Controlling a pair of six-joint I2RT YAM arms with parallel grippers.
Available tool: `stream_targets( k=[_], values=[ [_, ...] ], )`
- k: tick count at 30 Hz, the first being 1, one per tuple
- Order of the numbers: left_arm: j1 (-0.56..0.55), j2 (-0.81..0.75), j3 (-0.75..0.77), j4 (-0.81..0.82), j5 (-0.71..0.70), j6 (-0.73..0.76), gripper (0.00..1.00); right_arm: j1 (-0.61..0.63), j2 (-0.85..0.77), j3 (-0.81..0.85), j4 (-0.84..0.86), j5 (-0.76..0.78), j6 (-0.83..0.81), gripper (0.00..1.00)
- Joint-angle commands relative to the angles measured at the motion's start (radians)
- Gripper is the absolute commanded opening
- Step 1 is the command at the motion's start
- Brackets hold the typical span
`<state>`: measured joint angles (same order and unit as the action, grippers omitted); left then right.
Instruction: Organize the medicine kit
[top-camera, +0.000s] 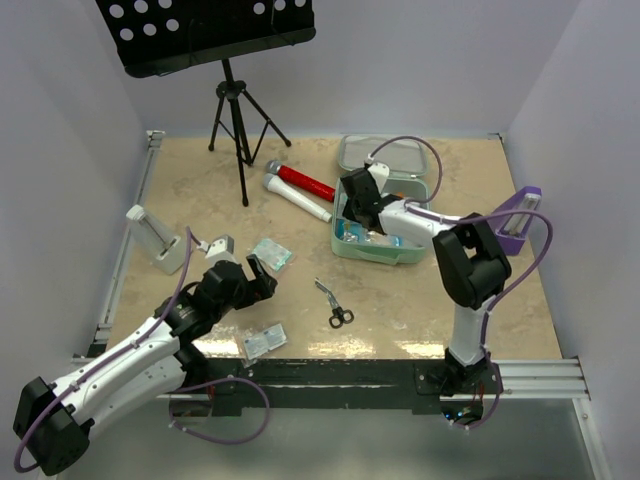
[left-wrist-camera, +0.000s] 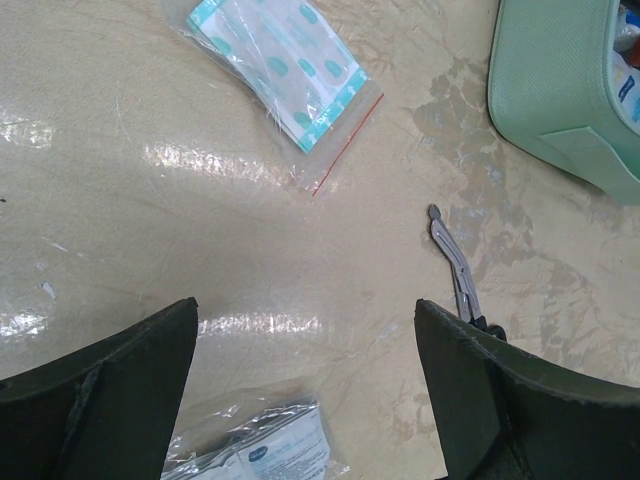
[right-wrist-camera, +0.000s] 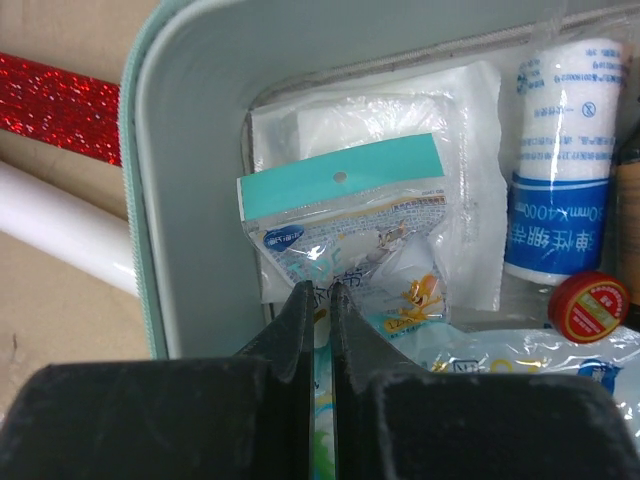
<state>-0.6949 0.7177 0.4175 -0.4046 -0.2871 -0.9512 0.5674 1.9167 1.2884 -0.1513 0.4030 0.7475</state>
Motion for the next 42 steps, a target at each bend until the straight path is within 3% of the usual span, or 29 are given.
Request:
stream_targets(
  k=[1, 15, 22, 28, 35, 42],
  values=[
    [0.005, -0.001, -0.008, 0.024, -0.003, -0.008, 0.93, 0.000, 0.018, 0.072, 0.029, 0.040, 0.044, 0.00],
    [0.005, 0.008, -0.006, 0.020, -0.007, -0.003, 0.93, -0.015, 0.131, 0.190, -0.019, 0.100, 0.058, 0.00],
    [0.003, 0.012, -0.005, 0.029, -0.004, -0.003, 0.93, -0.017, 0.071, 0.177, 0.001, 0.022, 0.001, 0.37],
    [0.005, 0.017, 0.003, 0.027, -0.003, -0.003, 0.93, -0.015, -0.022, 0.144, -0.001, -0.021, -0.010, 0.52],
    [0.005, 0.000, 0.032, -0.013, -0.056, 0.006, 0.95, -0.009, -0.229, 0.003, 0.010, -0.046, -0.111, 0.56],
    [0.031, 0.127, 0.113, 0.006, -0.069, 0.026, 0.95, 0.034, -0.473, -0.303, 0.120, -0.039, -0.249, 0.48]
  ],
)
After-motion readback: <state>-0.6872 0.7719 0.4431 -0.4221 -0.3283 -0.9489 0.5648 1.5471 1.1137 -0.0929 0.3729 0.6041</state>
